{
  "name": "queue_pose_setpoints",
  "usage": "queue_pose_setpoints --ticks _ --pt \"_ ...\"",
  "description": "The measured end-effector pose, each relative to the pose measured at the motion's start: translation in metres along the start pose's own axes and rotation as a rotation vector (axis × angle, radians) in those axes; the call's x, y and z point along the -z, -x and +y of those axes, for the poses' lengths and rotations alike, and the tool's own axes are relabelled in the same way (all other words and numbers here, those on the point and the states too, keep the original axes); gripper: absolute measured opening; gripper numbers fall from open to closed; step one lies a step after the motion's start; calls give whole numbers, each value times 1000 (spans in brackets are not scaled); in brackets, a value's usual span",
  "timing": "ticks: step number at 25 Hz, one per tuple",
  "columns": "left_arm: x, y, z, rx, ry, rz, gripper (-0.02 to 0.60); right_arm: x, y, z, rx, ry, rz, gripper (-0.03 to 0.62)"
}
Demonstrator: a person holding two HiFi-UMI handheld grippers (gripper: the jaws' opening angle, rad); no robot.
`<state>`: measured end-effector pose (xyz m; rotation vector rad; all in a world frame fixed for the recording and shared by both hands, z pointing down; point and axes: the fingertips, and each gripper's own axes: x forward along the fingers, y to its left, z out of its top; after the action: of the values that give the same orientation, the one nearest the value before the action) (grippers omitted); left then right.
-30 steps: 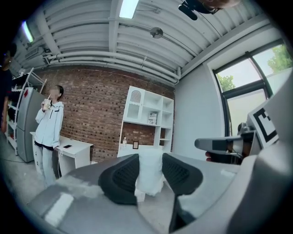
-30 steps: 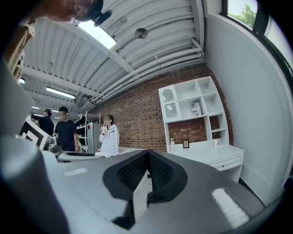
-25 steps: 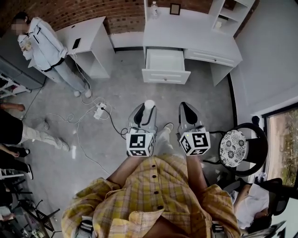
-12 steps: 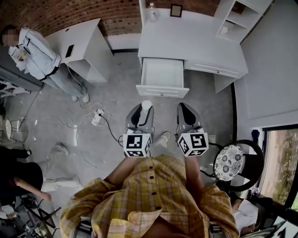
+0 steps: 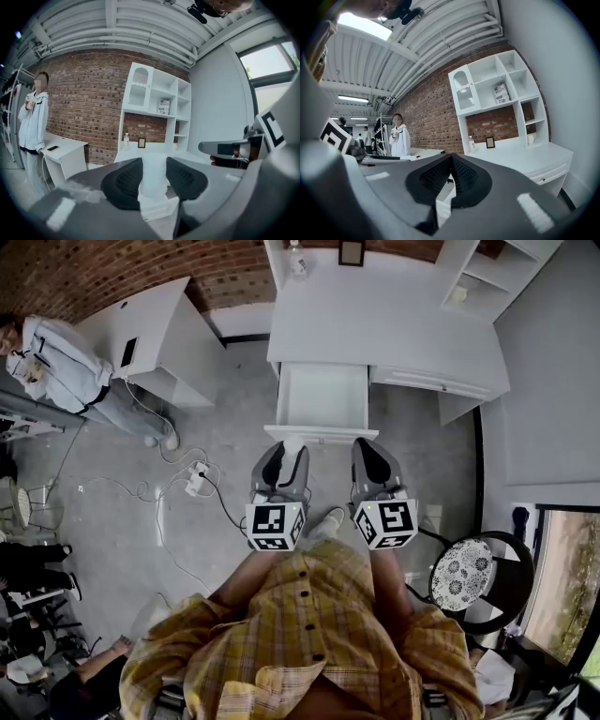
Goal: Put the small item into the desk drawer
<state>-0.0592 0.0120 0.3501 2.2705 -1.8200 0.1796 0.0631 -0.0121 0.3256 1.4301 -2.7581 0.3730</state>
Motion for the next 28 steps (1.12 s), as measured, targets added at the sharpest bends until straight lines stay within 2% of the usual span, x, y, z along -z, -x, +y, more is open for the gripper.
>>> queue_pose_setpoints --ticks 7,12,28 --pt "12 -23 4 -7 -4 43 167 12 -15 -19 11 -36 15 -5" --pt "21 -43 13 -22 24 76 167 26 -33 -27 8 -55 53 -6" --pt "58 -156 60 21 96 234 167 74 -124 -73 59 -103 198 -5"
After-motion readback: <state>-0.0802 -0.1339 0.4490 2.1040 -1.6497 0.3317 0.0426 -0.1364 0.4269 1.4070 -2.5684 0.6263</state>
